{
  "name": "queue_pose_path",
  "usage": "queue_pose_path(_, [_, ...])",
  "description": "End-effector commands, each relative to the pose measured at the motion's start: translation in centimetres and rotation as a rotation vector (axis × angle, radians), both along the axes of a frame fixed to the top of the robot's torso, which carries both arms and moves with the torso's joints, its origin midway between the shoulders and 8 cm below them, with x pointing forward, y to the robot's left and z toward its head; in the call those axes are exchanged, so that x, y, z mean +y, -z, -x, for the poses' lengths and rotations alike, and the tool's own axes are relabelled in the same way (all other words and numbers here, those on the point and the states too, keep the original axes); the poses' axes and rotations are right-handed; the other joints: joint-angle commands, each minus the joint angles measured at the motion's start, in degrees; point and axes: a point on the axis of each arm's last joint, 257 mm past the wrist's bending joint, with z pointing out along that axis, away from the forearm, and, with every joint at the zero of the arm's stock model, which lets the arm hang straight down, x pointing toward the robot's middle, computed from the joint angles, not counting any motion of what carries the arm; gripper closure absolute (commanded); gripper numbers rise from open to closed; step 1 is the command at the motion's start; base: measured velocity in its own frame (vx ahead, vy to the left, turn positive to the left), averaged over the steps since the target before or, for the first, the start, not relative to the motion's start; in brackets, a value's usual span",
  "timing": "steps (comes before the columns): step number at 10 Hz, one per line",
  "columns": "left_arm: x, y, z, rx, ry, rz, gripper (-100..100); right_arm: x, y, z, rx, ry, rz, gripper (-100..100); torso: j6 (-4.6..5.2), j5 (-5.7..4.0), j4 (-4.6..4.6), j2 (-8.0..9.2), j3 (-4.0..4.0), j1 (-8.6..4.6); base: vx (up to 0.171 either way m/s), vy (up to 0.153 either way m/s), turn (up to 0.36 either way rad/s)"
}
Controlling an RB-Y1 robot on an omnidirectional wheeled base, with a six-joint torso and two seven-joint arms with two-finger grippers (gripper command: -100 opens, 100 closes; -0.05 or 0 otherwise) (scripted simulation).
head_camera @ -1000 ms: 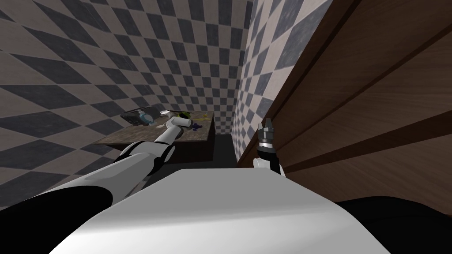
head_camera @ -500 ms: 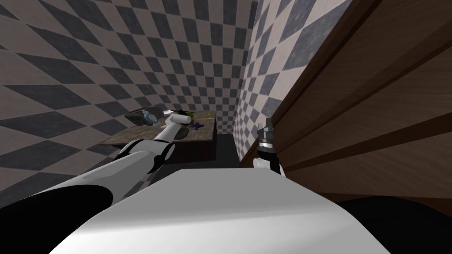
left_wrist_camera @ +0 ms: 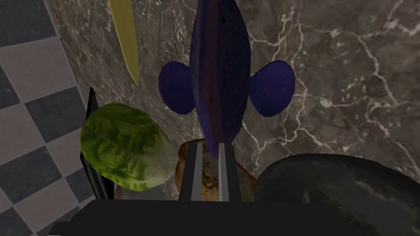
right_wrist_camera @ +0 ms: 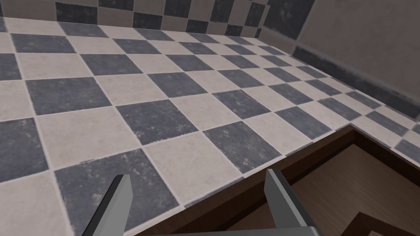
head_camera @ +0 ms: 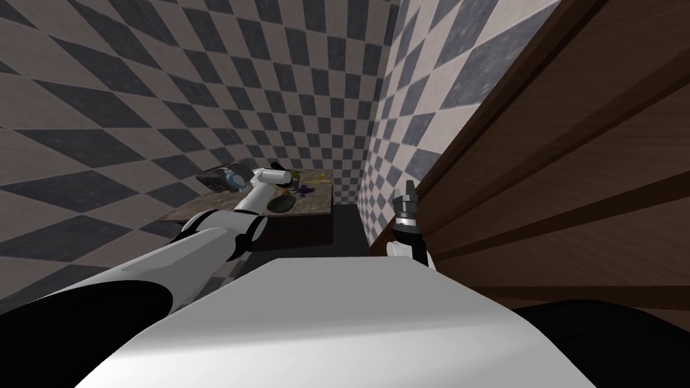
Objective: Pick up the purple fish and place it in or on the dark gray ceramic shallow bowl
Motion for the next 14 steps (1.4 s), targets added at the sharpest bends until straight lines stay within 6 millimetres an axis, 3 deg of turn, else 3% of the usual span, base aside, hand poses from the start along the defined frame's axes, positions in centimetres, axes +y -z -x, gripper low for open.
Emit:
queue_pose_path(1, [-1.1, -0.7, 0.0, 0.011, 0.013, 0.034, 100, 0.0, 0.0, 0.0, 0.0, 0.0, 0.0, 0, 0.0, 0.0, 0.0, 0.0, 0.0, 0.0, -0.031, 0.14, -0.026])
queue_pose_path(14, [-10.8, -5.0, 2.8, 0.139, 0.172, 0.307, 100, 0.0, 0.0, 0.0, 0.0, 0.0, 0.0, 0, -0.12, 0.0, 0.14, 0.32, 0.23, 0.15, -0.037, 0.157, -0.023])
